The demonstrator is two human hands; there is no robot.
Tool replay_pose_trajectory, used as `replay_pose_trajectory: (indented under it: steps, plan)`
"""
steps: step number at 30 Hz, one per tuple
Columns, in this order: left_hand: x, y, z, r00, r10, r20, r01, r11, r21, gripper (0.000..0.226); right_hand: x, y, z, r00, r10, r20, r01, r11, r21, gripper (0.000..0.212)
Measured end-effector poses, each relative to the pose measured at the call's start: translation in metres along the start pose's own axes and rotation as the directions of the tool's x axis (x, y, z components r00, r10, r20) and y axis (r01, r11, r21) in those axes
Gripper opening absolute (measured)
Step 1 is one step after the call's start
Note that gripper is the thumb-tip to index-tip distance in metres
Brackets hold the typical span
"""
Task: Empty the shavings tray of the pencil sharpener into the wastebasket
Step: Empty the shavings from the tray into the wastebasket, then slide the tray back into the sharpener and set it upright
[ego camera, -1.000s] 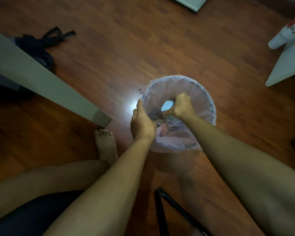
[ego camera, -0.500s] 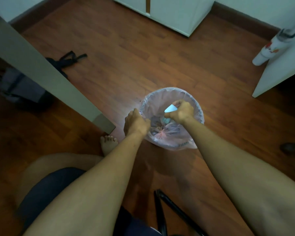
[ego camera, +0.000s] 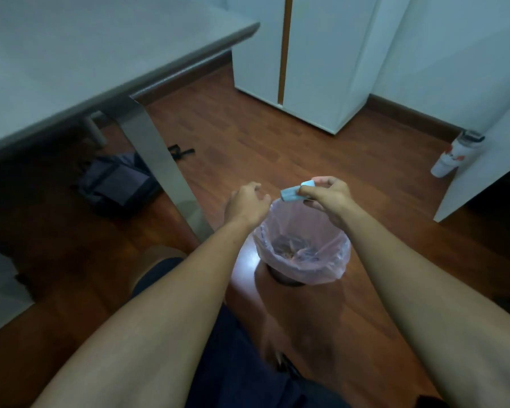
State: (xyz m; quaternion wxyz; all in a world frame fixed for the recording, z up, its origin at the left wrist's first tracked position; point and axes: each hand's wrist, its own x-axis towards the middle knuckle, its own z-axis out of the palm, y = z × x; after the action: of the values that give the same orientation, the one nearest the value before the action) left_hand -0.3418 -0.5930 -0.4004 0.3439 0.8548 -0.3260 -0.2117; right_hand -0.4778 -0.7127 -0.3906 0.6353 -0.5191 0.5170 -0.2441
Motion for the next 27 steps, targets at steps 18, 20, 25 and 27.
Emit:
replay_pose_trajectory:
  steps: [18, 20, 25, 27]
  plan:
    - [-0.089, 0.072, -0.211, 0.816, 0.304, -0.491, -0.323, 0.945, 0.048, 0.022, -0.131, -0.171, 0.059, 0.812, -0.468, 0.349, 0.316, 0.855, 0.412, 0.028]
    - [-0.098, 0.075, -0.237, 0.800, 0.285, -0.528, -0.310, 0.950, 0.042, 0.023, -0.147, -0.188, 0.076, 0.788, -0.486, 0.379, 0.326, 0.850, 0.413, 0.029]
    - [-0.128, 0.061, -0.310, 0.737, 0.211, -0.642, -0.245, 0.969, 0.038, 0.027, -0.186, -0.217, 0.137, 0.701, -0.529, 0.478, 0.331, 0.836, 0.438, 0.032]
    - [-0.141, 0.050, -0.338, 0.707, 0.196, -0.679, -0.212, 0.975, 0.061, 0.027, -0.197, -0.222, 0.162, 0.662, -0.533, 0.527, 0.321, 0.837, 0.442, 0.034]
